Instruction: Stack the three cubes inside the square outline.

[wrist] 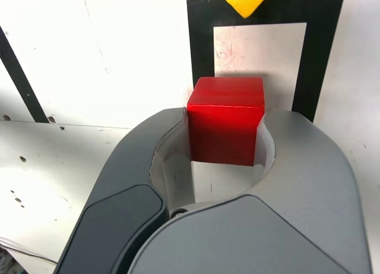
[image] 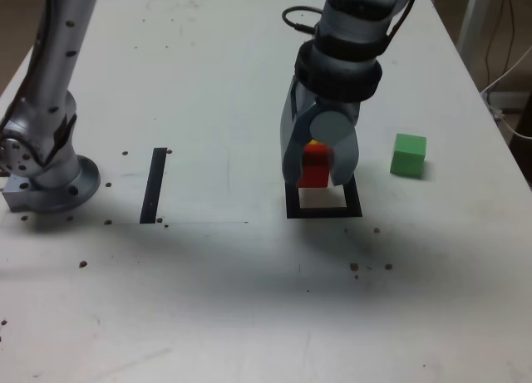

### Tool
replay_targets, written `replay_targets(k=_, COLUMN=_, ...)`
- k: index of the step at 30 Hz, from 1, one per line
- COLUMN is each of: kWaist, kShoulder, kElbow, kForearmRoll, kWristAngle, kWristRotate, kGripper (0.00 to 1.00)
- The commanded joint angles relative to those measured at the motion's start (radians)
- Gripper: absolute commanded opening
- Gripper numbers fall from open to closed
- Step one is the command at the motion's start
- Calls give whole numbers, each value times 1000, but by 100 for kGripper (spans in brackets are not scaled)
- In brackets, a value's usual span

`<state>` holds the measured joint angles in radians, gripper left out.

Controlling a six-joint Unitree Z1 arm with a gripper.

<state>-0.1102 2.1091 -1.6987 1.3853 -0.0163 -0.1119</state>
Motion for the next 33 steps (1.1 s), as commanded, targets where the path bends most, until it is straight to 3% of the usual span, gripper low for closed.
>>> replay_targets(k=1, kWaist=3, kShoulder=16, kElbow=2, kForearmRoll=-4, kWristAngle=-4, kWristRotate=6, kGripper=21)
replay_targets(k=22, kWaist=18, kShoulder=68, kElbow=8, kForearmRoll=-48, kWristAngle=-18, kWristRotate=32, kGripper=25)
replay_targets(k=24, kWaist=20, kShoulder=68, kElbow=13, kForearmRoll=-52, kWristAngle=-18, kWristRotate=35, kGripper=38)
replay_targets(k=29, kWaist=24, kShoulder=66, kElbow=26, kForearmRoll=-62, kWristAngle=-19, kWristRotate=44, kGripper=90)
replay_targets(k=31, kWaist=25, kShoulder=64, kElbow=32, kForearmRoll=-67, kWristAngle=-19, kWristRotate=46, kGripper=99)
replay_targets(k=33, kWaist=27, kShoulder=61, kElbow=39, kForearmRoll=-73, kWristAngle=-20, kWristRotate=49, kGripper=100)
